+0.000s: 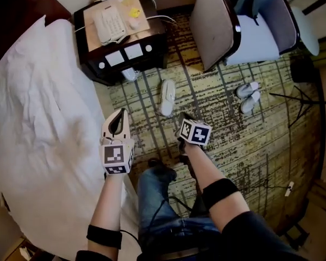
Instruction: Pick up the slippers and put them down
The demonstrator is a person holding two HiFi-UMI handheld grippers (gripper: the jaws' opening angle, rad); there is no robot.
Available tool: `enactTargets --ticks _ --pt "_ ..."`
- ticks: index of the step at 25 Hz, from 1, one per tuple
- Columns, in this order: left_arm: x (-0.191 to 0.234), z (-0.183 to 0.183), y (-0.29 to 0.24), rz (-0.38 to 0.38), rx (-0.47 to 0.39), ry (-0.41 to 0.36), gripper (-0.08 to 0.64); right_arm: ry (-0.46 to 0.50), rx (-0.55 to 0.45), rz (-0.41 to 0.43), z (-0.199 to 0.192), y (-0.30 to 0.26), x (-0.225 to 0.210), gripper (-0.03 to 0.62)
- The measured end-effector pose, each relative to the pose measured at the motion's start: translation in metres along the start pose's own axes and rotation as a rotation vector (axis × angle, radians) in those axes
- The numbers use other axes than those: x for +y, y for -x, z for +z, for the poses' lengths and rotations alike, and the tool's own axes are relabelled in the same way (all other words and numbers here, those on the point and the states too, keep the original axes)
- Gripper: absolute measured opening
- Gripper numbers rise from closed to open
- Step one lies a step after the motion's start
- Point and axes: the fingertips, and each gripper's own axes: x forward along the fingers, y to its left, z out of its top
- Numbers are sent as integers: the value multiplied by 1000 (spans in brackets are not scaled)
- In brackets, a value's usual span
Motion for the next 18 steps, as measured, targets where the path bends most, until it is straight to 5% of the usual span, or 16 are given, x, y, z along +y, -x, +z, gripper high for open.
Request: enactTargets --ticks 7,18 --pt "2 93 130 90 -13 76 0 266 -73 119 76 164 73 2" --pt "19 110 242 187 -49 166 0 532 -148 253 98 296 121 2"
